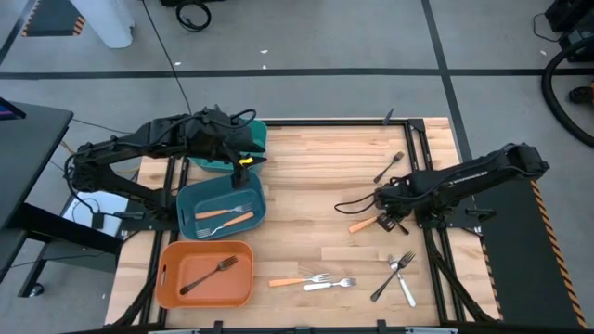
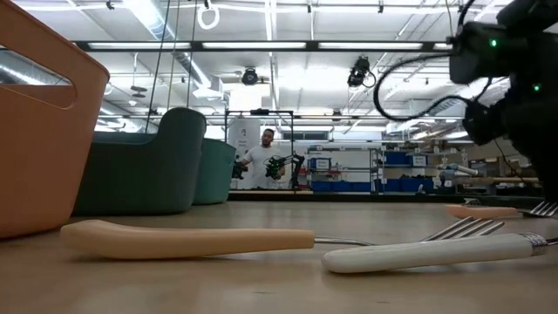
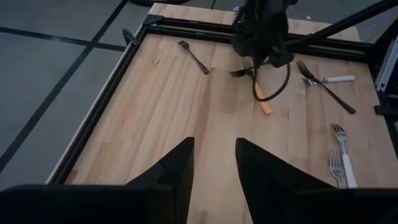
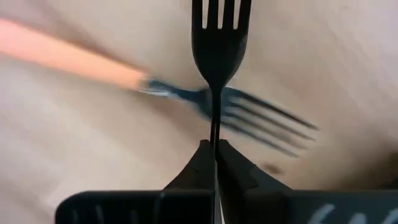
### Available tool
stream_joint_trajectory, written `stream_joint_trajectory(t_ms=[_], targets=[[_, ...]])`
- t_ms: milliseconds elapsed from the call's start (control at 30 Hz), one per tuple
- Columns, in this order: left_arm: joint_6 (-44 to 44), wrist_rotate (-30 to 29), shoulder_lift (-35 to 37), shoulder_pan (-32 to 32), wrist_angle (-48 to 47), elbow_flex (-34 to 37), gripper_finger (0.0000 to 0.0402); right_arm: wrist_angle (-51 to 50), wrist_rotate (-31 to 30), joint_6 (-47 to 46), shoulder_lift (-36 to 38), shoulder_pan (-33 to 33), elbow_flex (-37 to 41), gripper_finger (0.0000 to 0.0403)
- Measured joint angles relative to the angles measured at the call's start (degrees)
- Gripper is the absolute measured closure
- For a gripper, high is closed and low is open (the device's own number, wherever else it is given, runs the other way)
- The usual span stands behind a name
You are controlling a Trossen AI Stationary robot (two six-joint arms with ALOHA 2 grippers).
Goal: Sort silverware by color (type)
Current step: Put the black fork into the orange bin
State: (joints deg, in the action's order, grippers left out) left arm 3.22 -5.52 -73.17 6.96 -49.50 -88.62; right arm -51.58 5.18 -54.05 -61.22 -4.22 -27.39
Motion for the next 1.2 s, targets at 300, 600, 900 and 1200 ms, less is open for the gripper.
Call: stream_joint_trajectory(t_ms=[300,600,900,1200], targets=[[1.5,-0.2,0.0,0.0,0.4,0.0,0.0274,0.1,2.4,-0.3,3.6,-0.1,-9.0,0.0398],[11.3,-0.5,-4.4,0.0,10.7,0.0,0.0274,20.8,-16.0,8.8,2.3,0.8,-25.6,0.0399],[15.9,-0.4,-11.3,0.1,28.6,0.0,0.0274,31.2,-25.8,23.7,-3.5,3.3,-36.5,0.04],[20.2,-0.6,-16.2,2.0,34.7,0.0,0.0274,32.7,-29.9,31.9,-11.1,3.4,-43.2,0.04]])
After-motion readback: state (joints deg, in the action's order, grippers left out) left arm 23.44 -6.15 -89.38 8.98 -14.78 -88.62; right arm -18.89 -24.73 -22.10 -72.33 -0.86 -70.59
